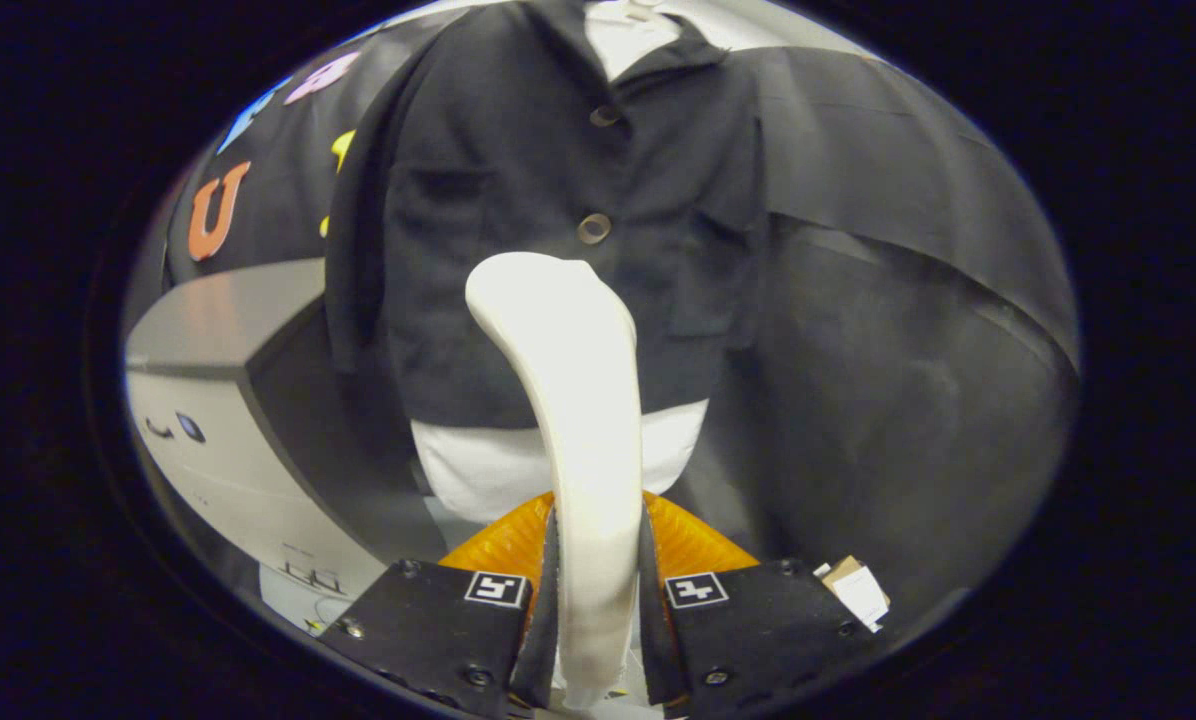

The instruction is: Iron the clothes twice with a garment steamer, once on the left side and once on the right side.

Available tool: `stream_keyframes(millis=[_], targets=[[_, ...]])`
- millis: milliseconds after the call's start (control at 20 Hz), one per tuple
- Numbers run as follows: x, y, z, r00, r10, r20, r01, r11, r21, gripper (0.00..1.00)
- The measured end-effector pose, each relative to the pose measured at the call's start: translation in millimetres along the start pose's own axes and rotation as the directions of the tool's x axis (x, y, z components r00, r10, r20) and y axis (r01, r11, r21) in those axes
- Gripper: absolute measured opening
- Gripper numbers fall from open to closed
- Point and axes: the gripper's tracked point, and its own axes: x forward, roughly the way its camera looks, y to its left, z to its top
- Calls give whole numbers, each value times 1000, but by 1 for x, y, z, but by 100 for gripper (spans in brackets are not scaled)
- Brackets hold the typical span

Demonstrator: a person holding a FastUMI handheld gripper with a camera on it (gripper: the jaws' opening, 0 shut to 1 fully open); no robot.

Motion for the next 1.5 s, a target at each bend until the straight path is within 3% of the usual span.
stream_keyframes(millis=[250,500,750,1200,1500], targets=[[-58,-59,65,990,-68,126,52,991,122,37],[-83,-104,143,963,-64,263,7,978,210,37],[-75,-139,230,917,-71,393,-29,969,243,37],[-22,-161,346,837,-128,532,26,980,195,37],[14,-143,381,847,-93,523,58,995,84,37]])
